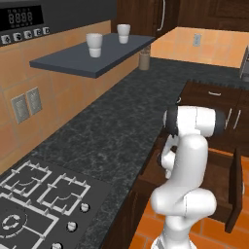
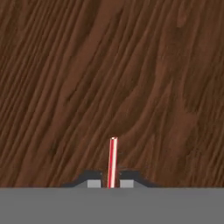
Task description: Take a straw from the drawer in front and place it inside the glass cup on the dining counter.
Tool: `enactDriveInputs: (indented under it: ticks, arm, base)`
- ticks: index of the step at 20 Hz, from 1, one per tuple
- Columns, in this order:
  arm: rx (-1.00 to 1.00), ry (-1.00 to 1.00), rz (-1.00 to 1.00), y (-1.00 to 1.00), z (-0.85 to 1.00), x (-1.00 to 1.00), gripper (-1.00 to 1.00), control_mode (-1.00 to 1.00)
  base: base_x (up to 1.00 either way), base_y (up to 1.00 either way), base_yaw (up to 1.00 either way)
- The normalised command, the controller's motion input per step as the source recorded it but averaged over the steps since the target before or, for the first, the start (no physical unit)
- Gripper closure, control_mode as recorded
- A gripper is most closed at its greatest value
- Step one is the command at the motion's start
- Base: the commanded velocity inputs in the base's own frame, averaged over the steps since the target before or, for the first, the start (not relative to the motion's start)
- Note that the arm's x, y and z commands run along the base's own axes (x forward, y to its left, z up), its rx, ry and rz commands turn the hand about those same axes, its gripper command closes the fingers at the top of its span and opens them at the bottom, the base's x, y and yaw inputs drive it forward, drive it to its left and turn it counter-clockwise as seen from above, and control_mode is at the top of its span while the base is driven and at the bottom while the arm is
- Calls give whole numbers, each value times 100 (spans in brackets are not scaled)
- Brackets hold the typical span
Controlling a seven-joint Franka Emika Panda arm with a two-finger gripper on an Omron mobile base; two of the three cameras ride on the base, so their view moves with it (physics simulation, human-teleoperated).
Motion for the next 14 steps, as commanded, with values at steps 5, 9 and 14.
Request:
enactDriveInputs:
  ticks: [5, 9, 14]
  arm:
    - [0, -2, 0, 0, 100, -21, 100, -100]
    - [0, -6, 0, 1, 100, 4, 100, -100]
    - [0, 0, 0, 0, 100, 46, 100, -100]
  base:
    - [0, 0, 0]
    - [0, 0, 0]
    - [0, 0, 0]
